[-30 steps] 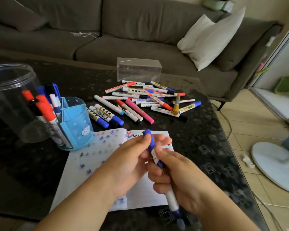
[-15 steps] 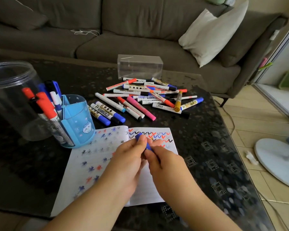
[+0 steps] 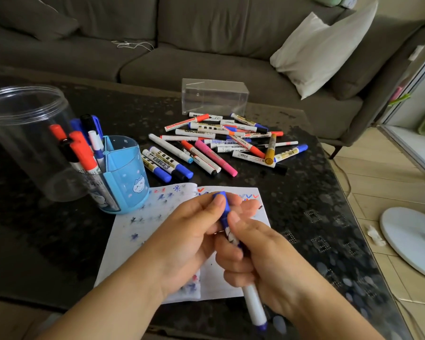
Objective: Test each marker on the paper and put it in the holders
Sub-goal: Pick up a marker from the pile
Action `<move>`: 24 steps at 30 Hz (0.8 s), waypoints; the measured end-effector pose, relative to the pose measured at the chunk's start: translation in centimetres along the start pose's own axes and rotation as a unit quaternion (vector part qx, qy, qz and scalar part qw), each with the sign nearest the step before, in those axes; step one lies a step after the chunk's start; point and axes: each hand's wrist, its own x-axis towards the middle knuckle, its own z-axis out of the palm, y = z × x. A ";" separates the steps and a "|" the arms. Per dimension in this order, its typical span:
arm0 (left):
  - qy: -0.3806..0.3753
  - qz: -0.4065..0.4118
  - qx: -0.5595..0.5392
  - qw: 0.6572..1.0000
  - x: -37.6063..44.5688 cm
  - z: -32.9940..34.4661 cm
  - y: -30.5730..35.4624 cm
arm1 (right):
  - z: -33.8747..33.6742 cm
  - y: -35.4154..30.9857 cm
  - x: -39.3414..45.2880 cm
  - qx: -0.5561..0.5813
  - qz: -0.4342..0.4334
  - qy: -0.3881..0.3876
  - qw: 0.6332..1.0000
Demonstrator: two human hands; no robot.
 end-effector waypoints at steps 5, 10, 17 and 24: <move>0.105 0.011 0.022 0.994 0.6 -0.2 -0.2 | 0.1 1.3 0.5 -0.309 -0.062 0.090 0.945; 0.177 0.045 0.054 0.982 1.0 -1.0 0.4 | -0.6 2.4 1.0 -0.498 -0.087 0.140 0.851; 0.293 0.065 0.240 0.923 1.4 -2.4 0.0 | -2.2 1.0 1.1 -0.396 -0.047 0.167 0.902; 0.252 0.097 0.420 0.866 1.3 -2.6 0.0 | -4.8 -1.7 0.8 -0.217 -0.094 0.280 0.931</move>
